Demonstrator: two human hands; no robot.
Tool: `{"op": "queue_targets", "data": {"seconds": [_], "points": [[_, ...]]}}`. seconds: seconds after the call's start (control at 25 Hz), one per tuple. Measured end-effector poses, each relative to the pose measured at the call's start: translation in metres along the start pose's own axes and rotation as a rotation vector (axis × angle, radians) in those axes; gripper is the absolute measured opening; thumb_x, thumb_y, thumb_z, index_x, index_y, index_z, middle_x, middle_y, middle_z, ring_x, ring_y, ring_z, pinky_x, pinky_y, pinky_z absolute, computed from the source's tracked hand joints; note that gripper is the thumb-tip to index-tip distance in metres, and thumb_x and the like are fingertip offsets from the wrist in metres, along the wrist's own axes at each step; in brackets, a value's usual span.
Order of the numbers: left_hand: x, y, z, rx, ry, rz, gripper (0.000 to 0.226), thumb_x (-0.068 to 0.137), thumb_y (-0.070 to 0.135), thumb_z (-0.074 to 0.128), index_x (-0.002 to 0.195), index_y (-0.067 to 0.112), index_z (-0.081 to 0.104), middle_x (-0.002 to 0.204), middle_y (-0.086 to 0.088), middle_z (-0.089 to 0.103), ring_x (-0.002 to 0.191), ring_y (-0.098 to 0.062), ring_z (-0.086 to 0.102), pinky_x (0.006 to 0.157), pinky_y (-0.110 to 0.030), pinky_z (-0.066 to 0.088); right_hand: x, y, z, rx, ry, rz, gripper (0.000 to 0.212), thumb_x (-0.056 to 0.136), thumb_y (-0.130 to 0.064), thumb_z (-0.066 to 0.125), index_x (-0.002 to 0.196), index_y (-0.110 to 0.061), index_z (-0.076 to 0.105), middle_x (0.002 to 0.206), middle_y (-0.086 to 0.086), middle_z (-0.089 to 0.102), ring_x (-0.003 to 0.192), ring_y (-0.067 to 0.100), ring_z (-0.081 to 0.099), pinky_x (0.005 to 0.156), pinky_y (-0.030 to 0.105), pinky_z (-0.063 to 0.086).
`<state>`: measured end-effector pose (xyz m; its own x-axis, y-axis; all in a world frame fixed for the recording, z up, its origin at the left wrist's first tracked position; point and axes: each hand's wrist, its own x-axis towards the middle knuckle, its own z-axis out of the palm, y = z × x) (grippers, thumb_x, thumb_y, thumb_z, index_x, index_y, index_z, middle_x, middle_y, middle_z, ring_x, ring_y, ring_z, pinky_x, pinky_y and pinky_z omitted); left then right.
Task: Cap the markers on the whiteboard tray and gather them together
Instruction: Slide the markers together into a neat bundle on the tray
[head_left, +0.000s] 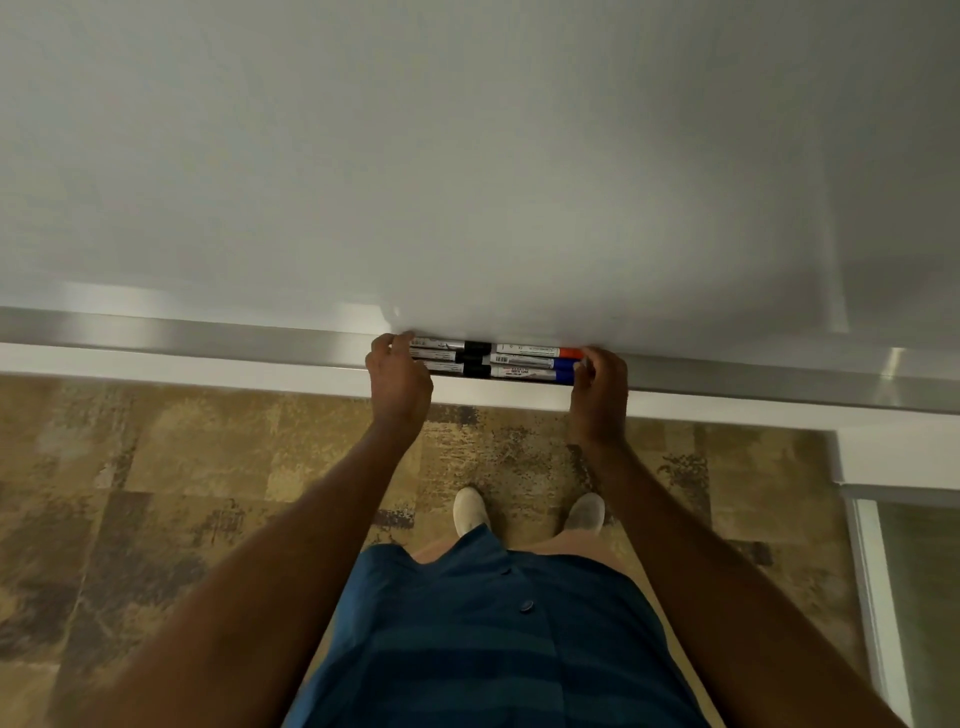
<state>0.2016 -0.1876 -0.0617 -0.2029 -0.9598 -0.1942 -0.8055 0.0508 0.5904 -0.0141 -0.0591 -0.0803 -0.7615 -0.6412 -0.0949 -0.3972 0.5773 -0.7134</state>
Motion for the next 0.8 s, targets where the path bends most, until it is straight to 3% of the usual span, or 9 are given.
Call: {"op": "queue_targets", "data": {"seconds": [0.2,0.44,0.8], "points": [[0.016,-0.005,-0.008,-0.080,-0.029,-0.077,0.040,0.093,-0.002,0.049,0.131,0.002,0.062,0.131,-0.022,0.059,0.121,-0.035,0.056,0.108,-0.042,0.045,0.007,-0.011,0.008,-0.029,-0.151,0.047,0.032,0.096,-0.002,0.059,0.128,-0.007,0.065,0.131,0.013,0.063,0.123,0.027,0.058,0.103,0.024,0.043],[0.034,-0.030,-0.027,-0.051,-0.017,-0.150,0.040,0.092,-0.002,0.045,0.124,0.001,0.067,0.122,-0.026,0.063,0.108,-0.038,0.064,0.100,-0.046,0.051,-0.002,-0.035,0.025,-0.080,-0.219,-0.021,0.036,0.092,0.005,0.059,0.125,-0.007,0.065,0.128,0.014,0.062,0.119,0.028,0.058,0.099,0.024,0.044],[0.057,-0.066,-0.073,-0.071,0.078,-0.319,0.037,0.087,0.001,0.052,0.117,0.003,0.073,0.116,-0.023,0.071,0.108,-0.037,0.066,0.098,-0.039,0.052,-0.021,-0.090,0.072,-0.086,-0.304,-0.018,0.041,0.087,0.010,0.052,0.121,-0.009,0.065,0.127,0.018,0.056,0.116,0.034,0.056,0.103,0.042,0.049]]}}
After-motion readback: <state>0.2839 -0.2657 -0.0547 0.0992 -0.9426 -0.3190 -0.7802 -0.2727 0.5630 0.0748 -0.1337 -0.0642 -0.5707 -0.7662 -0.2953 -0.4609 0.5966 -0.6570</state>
